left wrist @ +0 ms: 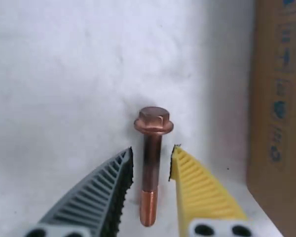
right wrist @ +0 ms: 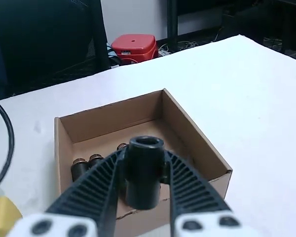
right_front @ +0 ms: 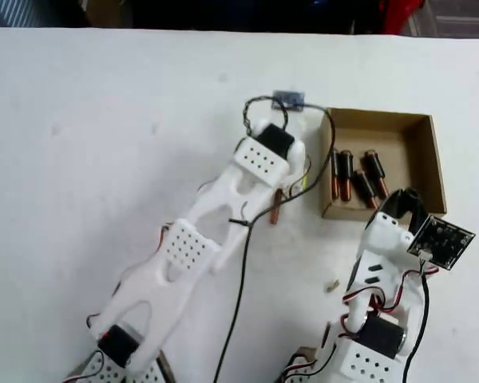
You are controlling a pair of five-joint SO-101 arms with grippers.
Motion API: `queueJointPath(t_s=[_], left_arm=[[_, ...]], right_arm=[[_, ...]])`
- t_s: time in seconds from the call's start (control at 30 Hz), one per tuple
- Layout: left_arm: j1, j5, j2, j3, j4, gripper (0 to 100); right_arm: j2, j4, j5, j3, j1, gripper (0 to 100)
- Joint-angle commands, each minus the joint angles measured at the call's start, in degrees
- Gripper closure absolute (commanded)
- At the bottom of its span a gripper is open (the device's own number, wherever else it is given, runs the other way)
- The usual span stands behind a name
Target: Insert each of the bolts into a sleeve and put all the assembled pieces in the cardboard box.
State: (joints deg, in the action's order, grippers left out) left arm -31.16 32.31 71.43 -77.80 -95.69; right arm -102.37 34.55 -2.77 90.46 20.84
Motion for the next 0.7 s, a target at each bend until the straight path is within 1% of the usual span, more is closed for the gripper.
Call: queueJointPath(t_s=[0.0,0.23,0.53,0.67], left_arm=[[2.24,0.79,1.19,-2.46,3.52,84],[2.86,0.7,0.92,-2.29,6.07,85],[2.51,0.88,1.01,-1.85,5.54,85],[2.86,0.97,1.01,-1.85,4.84,93]], right_arm=[[-0.48,-1.19,-0.09,-0.44,0.48,98.1],[-0.48,-1.27,-0.09,-0.44,0.48,98.1],[-0.48,-1.19,-0.09,-0.44,0.48,98.1],[-0.48,-1.19,-0.09,-0.44,0.48,98.1]])
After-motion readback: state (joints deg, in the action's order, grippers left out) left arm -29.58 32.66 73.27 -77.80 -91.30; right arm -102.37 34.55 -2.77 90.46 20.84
